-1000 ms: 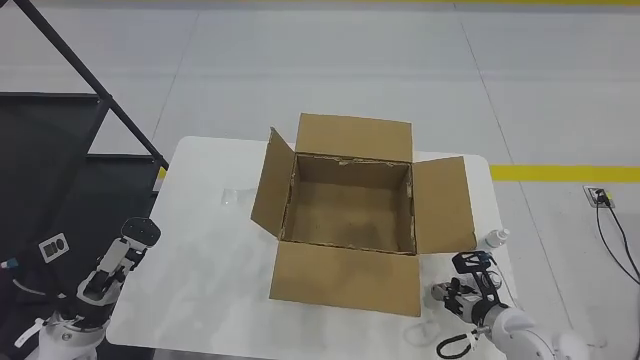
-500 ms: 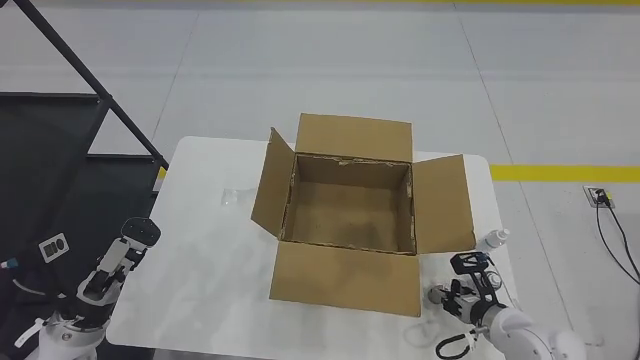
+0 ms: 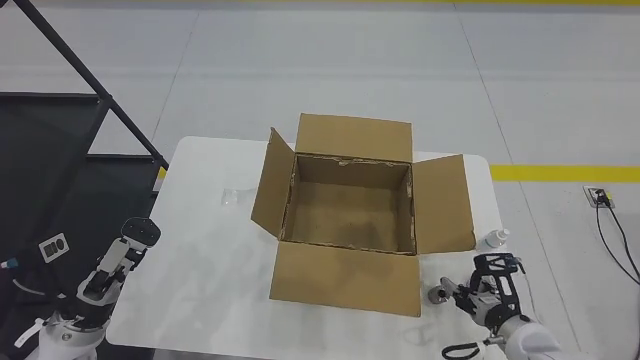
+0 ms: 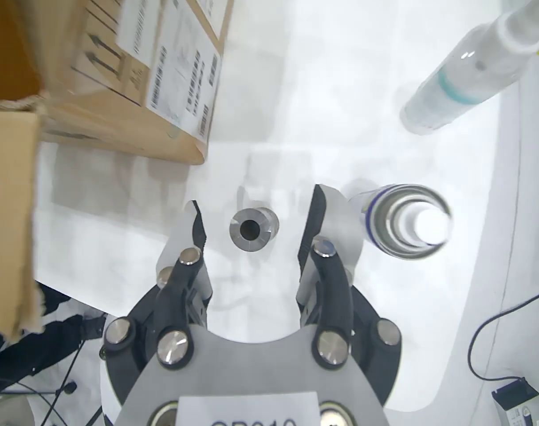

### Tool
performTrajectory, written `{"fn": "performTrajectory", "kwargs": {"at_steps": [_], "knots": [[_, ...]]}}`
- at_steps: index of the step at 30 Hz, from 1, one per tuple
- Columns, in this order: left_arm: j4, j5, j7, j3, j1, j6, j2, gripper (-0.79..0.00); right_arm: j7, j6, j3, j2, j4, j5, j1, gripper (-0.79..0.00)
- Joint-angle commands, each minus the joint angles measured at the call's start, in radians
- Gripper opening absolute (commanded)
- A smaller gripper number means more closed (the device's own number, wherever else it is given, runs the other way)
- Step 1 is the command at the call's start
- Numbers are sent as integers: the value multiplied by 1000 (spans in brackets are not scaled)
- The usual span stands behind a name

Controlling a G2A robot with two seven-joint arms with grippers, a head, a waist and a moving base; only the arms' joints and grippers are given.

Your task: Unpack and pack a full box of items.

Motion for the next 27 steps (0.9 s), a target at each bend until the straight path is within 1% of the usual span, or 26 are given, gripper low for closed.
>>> {"fn": "performTrajectory", "kwargs": {"at_steps": [1, 2, 6, 8, 10, 11, 13, 16, 18, 19, 20, 23, 27], "knots": [[0, 0, 0, 0, 0, 0, 0, 0, -64, -6, 15, -1, -59, 31, -32, -31], [0, 0, 0, 0, 0, 0, 0, 0, -103, -12, 25, -2, -82, 54, -47, 0], [0, 0, 0, 0, 0, 0, 0, 0, -312, -69, 60, -7, -153, 126, -98, 0], [-4, -7, 22, -8, 2, 14, 1, 0, -407, -95, 64, -10, -171, 130, -118, 0], [-2, -8, 44, -28, 6, 23, 3, 0, -486, -126, 51, -12, -186, 136, -122, 0], [3, -7, 52, -37, 6, 27, 5, 0, -498, -144, 43, -11, -187, 128, -119, 0], [26, 1, 66, -56, 4, 38, 8, 0, -512, -161, 15, -11, -200, 110, -89, 0], [67, 28, 76, -71, -3, 46, 13, 0, -500, -233, -37, -7, -183, 114, -16, 0], [98, 56, 72, -80, -2, 50, 17, 0, -485, -282, -66, -6, -146, 179, 38, 0], [113, 69, 75, -83, -2, 49, 19, 0, -443, -305, -75, -3, -128, 190, 67, 0], [127, 83, 77, -86, -2, 47, 20, 0, -389, -305, -78, 0, -116, 180, 97, 0], [159, 102, 86, -89, -5, 48, 25, 0, -372, -294, -79, 1, -114, 172, 106, 0], [174, 100, 94, -88, -11, 53, 29, 0, -372, -294, -79, 1, -114, 172, 106, 0]]}}
